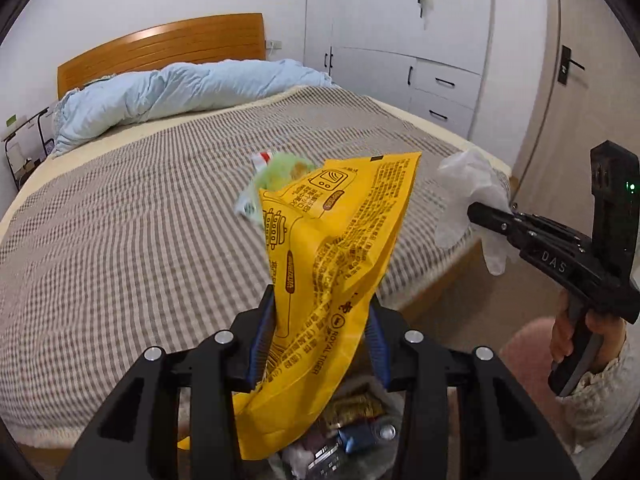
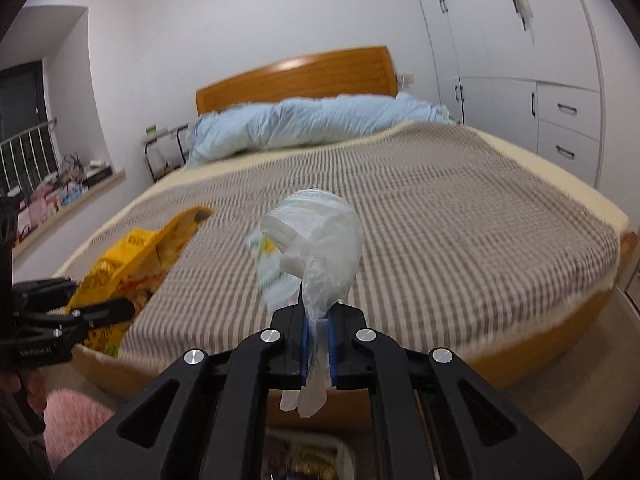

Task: Collect trash
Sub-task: 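Carry the yellow packet and clear wrap down to the floor bin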

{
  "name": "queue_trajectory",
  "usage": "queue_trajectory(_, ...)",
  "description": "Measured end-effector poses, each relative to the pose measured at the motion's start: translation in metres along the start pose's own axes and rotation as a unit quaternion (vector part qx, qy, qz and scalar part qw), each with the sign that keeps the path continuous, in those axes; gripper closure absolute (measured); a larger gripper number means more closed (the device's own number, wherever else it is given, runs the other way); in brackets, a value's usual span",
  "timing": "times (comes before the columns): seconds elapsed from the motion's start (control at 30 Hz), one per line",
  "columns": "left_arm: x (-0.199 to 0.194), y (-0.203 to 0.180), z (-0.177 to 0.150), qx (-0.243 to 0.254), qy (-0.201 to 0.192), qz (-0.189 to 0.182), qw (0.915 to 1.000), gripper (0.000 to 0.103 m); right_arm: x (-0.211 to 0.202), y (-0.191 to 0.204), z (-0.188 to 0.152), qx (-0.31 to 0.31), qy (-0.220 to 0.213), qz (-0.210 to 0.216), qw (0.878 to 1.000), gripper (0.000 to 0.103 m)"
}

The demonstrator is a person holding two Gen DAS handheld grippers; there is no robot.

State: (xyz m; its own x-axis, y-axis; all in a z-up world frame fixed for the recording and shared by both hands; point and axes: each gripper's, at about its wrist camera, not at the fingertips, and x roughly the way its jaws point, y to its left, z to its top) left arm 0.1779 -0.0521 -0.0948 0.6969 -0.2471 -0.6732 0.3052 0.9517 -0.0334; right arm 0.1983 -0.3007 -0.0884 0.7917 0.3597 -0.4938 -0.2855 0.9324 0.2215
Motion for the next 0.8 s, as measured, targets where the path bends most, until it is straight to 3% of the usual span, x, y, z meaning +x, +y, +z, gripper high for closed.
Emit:
queue_trajectory(0.43,0.016,-0.009,-0.096,0.002,0.056,-0.033,0.9979,0.064,0.002,0.007,-0.104,0.005,0.131,-0.034,0.991,0.095)
queue_trajectory(0.8,0.049,-0.021,-0.154,0.018,0.106,-0.051,0.9929,0.064,0.026,0.028,-0.160,-0.024,0.208,-0.027,0.977,0.095)
